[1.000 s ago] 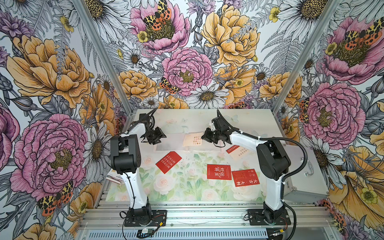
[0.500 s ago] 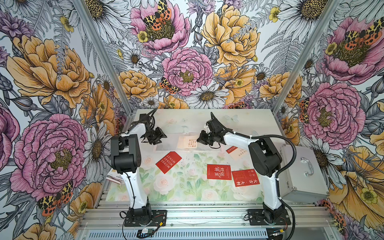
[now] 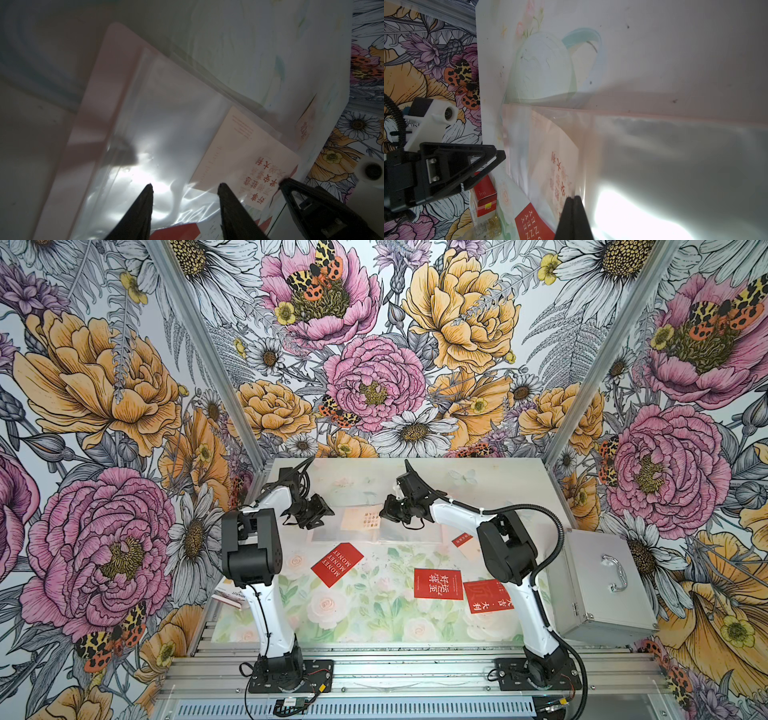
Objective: Place the photos into the photo albums
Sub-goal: Insert the photo into the photo album.
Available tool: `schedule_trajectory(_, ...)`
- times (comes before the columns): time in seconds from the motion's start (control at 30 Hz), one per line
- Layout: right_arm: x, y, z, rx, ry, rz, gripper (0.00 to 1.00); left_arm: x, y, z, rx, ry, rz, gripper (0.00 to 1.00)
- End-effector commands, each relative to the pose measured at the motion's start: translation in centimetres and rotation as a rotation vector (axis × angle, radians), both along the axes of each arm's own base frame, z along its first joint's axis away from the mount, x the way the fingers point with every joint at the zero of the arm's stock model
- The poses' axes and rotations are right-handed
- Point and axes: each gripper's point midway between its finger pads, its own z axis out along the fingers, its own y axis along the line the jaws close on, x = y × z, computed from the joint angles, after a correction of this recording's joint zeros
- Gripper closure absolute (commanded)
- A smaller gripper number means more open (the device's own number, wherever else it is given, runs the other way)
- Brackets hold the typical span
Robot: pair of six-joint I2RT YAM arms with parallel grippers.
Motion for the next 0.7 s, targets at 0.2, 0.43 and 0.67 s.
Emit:
schedule_trajectory(0.2, 1.2, 2.2, -0.5, 0.001, -0.02, 0.003, 1.0, 0.6, -0.7, 0.7, -0.03, -0.021, -0.012, 0.48)
schedule_trajectory(0.43, 1.5, 2.6, -0.9, -0.008, -0.024, 0.0, 1.0, 0.7, -0.8, 1.1, -0.033, -0.031, -0.015, 0.48)
schedule_trajectory(0.67, 1.2, 3.5, -1.2, -0.002, -0.015, 0.017, 1.0, 0.7, -1.0, 0.9, -0.044, -0.023, -0.015, 0.48)
